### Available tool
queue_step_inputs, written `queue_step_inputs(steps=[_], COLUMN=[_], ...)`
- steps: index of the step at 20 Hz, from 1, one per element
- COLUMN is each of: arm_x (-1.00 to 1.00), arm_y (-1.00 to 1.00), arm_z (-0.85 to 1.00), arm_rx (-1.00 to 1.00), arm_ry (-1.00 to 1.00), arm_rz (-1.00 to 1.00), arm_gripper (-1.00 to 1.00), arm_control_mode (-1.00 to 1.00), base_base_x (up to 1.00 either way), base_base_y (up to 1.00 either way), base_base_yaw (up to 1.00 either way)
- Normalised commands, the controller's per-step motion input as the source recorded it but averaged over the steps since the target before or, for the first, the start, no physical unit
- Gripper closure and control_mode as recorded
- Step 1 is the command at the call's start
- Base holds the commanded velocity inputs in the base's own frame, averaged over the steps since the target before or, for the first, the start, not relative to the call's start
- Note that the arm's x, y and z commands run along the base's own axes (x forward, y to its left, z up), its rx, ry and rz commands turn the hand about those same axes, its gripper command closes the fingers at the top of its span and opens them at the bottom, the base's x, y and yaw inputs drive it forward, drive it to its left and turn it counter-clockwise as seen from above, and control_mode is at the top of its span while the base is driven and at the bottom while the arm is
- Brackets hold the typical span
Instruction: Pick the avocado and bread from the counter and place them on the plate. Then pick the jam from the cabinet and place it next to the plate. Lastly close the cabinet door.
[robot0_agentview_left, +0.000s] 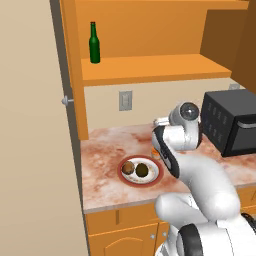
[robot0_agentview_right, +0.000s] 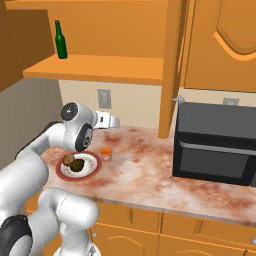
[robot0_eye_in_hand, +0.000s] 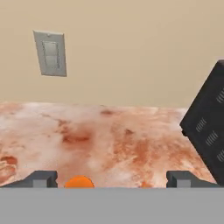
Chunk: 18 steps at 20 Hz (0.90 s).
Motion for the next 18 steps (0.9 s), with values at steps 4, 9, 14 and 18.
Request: queue_step_inputs(steps=[4, 9, 14, 18], arm_x=[-0.88, -1.0, -1.0, -1.0], arm_y=[-0.26, -0.27, -0.19, 0.03], arm_z=[0.86, 0.53, 0.48, 0.65], arm_rx=[0.0, 0.0, 0.0, 0.0], arm_ry=[0.36, 0.25, 0.07, -0.11], arm_rz=[-0.16, -0.13, -0.08, 0.03], arm_gripper=[-1.0, -1.0, -1.0, -1.0], arm_control_mode=[-1.0, -1.0, -1.0, -1.0], base_base_x=[0.0, 0.0, 0.0, 0.0], base_base_y=[0.0, 0.0, 0.0, 0.0], base_base_yaw=[0.0, 0.0, 0.0, 0.0])
